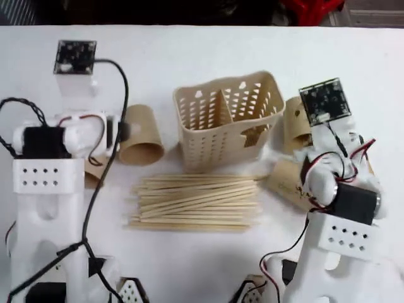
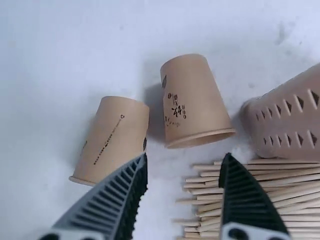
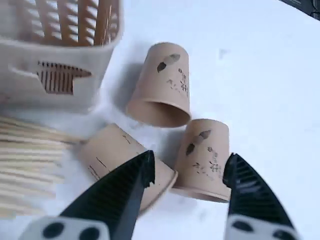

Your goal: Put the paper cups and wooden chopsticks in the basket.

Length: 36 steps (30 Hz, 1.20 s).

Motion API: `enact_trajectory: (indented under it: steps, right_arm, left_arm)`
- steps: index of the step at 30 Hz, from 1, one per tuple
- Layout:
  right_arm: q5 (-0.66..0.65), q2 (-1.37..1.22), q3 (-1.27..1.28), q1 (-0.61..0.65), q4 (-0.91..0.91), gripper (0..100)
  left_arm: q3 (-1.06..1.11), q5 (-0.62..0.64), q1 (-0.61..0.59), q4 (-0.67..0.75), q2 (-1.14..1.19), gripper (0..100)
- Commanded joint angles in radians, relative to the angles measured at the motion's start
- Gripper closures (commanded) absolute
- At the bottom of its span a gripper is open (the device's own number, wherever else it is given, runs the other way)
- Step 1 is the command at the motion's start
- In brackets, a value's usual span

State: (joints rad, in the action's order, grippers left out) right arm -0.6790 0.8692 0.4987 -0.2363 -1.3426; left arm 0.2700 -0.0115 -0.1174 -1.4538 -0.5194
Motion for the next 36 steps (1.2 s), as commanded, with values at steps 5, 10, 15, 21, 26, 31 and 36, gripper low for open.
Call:
enact_trajectory:
  steps: [5, 10, 15, 21, 26, 31, 36]
  right_arm:
    - [-0.574, -0.007, -0.028, -0.197, -0.022, 77.5]
    - [-0.881, -0.015, 0.160, -0.317, 0.219, 77.5]
    - [-1.005, -0.016, 0.361, -0.303, 0.512, 70.5]
    - [-1.114, -0.045, 0.417, -0.300, 0.588, 70.1]
    - [-1.220, -0.205, 0.394, -0.326, 0.622, 70.1]
    - [-1.218, -0.397, 0.264, -0.371, 0.639, 70.1]
    - [-1.226, -0.529, 0.187, -0.414, 0.639, 70.0]
  left_arm:
    - [0.199, 0.008, -0.005, 0.133, -0.082, 76]
    - [0.278, 0.008, -0.005, 0.164, -0.076, 76]
    - [0.351, 0.008, -0.010, 0.250, -0.077, 76]
    - [0.359, 0.008, -0.012, 0.264, -0.076, 76]
    - [0.361, 0.008, -0.012, 0.264, -0.074, 76]
    - [0.361, 0.008, -0.012, 0.264, -0.074, 76]
    - [0.362, 0.008, -0.012, 0.264, -0.074, 76]
